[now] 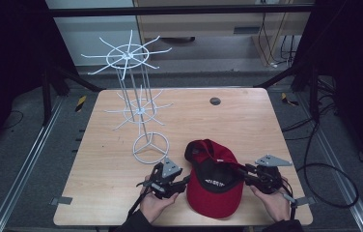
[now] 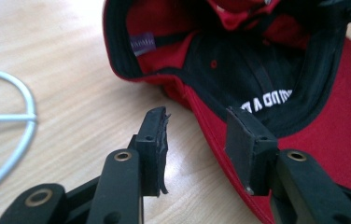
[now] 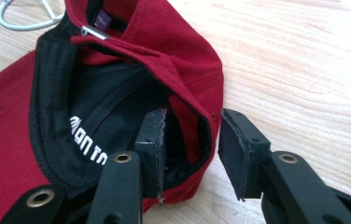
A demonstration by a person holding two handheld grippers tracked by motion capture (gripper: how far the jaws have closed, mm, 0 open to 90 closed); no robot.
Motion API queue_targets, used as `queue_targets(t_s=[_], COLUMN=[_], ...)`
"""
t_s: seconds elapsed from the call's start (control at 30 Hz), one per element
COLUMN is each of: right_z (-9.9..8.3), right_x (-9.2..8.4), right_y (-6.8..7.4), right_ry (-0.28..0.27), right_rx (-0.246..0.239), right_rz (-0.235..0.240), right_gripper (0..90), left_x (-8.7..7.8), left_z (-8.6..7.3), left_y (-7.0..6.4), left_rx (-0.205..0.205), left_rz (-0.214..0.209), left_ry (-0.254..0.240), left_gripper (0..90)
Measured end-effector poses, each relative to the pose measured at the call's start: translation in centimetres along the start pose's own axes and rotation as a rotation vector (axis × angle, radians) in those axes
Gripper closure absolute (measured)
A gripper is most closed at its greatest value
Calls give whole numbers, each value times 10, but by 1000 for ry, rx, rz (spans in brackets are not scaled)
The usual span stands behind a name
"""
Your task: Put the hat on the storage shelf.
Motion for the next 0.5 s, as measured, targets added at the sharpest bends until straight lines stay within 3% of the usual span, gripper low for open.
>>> queue_targets(t_s=[0.13,0.5], right_z=[-1,1], right_x=[2,3], right_y=[-1,0], right_ry=[10,11], right_rx=[19,34], right_rz=[3,30], right_gripper=[649,860], left_x=[7,14], left_z=[-7,-10], left_y=[0,-1], left_rx=[-6,-2], left_rz=[0,-15], left_ry=[32,44], left_gripper=[601,719])
Point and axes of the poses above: each handheld gripper's, and its own axes: x roughly forward along the jaws, z roughly out of its top, y roughly to its left, the point moved 5 cm from there along x, roughly forward along the jaws, and after that the axes turned 3 degrees about z, right-handed, at the moved point
